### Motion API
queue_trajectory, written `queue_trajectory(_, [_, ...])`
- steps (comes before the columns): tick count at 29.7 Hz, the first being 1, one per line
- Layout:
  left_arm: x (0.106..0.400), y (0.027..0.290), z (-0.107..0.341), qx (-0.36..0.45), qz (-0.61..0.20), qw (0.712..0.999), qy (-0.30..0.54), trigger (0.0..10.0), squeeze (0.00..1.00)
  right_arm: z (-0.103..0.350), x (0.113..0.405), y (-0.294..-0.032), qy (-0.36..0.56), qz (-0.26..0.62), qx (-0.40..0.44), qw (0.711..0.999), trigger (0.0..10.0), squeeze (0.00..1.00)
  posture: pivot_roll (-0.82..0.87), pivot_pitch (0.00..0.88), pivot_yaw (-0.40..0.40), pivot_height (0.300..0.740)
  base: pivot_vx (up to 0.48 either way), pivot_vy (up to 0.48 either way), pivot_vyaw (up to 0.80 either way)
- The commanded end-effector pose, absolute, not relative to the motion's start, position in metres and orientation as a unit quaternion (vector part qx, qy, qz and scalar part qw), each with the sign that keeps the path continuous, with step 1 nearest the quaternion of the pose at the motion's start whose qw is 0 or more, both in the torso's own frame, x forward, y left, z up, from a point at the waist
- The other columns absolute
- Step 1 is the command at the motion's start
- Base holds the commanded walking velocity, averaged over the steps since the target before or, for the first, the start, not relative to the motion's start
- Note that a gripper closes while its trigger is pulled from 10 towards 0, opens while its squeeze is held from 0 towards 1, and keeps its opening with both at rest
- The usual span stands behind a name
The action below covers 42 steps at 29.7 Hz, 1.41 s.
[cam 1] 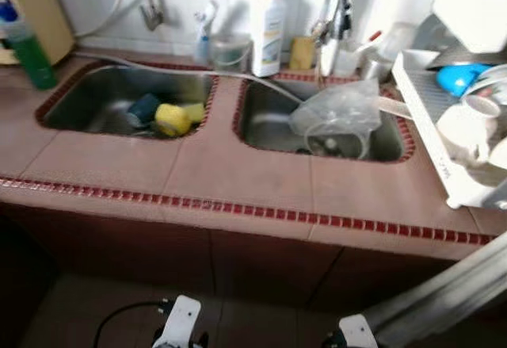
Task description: Kitchen organization
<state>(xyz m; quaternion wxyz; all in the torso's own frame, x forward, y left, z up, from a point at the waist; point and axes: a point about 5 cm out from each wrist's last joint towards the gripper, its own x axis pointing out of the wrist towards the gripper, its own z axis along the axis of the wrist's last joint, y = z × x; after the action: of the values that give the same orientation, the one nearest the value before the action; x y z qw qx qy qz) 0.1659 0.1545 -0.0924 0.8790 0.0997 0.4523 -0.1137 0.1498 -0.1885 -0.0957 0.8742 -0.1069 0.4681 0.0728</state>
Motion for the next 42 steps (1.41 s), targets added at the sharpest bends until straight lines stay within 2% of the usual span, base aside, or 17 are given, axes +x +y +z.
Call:
queue_trajectory(1, [0.1667, 0.1548, -0.0922, 0.109, -0.118, 0.877, 0.453, 10.0, 0.0, -0.0972, 0.1453, -0.1892, 0.472, 0.073, -0.106, 0.872, 10.0, 0.0, -0.06, 0.0, -0.009, 0.74, 0.0, 0.0, 0.0])
queue_trajectory(11, [0.1664, 0.1545, -0.092, 0.108, -0.127, 0.877, 0.45, 10.0, 0.0, -0.0975, 0.1435, -0.19, 0.472, 0.073, -0.105, 0.872, 10.0, 0.0, -0.06, 0.0, -0.01, 0.74, 0.0, 0.0, 0.0])
queue_trajectory(21, [0.1667, 0.1563, -0.0919, 0.118, -0.127, 0.876, 0.45, 10.0, 0.0, -0.0961, 0.1468, -0.1891, 0.465, 0.073, -0.103, 0.876, 10.0, 0.0, -0.06, 0.0, -0.008, 0.74, 0.0, -0.323, 0.0])
queue_trajectory(31, [0.1701, 0.1576, -0.0902, 0.105, -0.113, 0.882, 0.445, 10.0, 0.0, -0.0957, 0.1477, -0.1906, 0.465, 0.071, -0.102, 0.876, 10.0, 0.0, -0.06, 0.0, -0.007, 0.74, 0.0, 0.0, 0.0])
queue_trajectory(42, [0.1732, 0.1545, -0.0886, 0.105, -0.132, 0.883, 0.438, 10.0, 0.0, -0.0956, 0.1496, -0.1884, 0.465, 0.065, -0.095, 0.878, 10.0, 0.0, -0.06, 0.0, 0.0, 0.74, 0.078, 0.0, 0.0])
